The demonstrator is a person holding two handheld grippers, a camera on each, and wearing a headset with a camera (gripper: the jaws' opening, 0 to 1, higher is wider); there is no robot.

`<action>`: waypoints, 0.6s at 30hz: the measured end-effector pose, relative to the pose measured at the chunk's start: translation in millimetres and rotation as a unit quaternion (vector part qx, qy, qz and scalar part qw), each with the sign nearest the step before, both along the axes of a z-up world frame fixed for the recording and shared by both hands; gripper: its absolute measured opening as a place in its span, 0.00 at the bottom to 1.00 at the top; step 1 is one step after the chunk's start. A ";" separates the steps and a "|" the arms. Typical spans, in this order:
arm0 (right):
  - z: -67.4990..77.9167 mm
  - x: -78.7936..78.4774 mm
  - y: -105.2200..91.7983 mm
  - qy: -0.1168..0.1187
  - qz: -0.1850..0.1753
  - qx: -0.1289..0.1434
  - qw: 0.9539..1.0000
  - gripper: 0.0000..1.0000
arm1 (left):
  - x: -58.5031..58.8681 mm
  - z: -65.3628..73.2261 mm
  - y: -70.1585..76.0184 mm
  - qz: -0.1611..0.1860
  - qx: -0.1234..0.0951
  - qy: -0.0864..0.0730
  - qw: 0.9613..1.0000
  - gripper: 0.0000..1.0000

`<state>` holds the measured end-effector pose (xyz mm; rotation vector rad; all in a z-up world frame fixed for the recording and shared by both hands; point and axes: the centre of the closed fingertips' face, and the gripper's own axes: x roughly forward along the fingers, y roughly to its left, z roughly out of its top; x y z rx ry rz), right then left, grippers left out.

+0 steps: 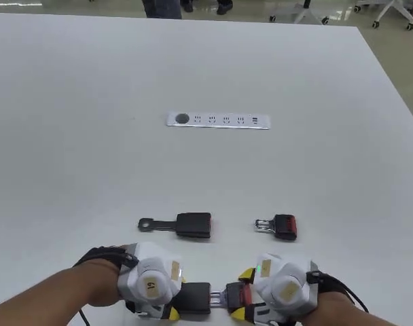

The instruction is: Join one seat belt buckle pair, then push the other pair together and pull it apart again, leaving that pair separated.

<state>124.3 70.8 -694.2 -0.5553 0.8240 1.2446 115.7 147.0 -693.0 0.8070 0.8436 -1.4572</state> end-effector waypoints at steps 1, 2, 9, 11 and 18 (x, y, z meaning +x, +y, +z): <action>-0.9 1.5 -0.7 -0.020 0.025 -0.015 0.999 0.35 | 0.1 -0.5 0.6 -0.006 0.002 -0.001 1.000 0.33; -0.7 -1.1 -0.2 -0.005 0.000 -0.010 1.000 0.35 | 0.3 -0.5 0.8 -0.003 0.002 0.000 1.000 0.33; -1.5 -2.4 1.3 -0.005 -0.015 -0.002 1.000 0.35 | 1.5 -1.6 -0.1 -0.007 0.009 0.001 1.000 0.33; -2.7 -3.0 2.5 -0.005 -0.022 -0.001 1.000 0.35 | 1.7 -2.2 0.2 -0.004 0.010 0.001 1.000 0.32; -3.1 -4.7 5.7 -0.007 -0.037 0.005 0.999 0.34 | 1.4 -3.2 0.5 0.005 0.004 0.003 1.000 0.32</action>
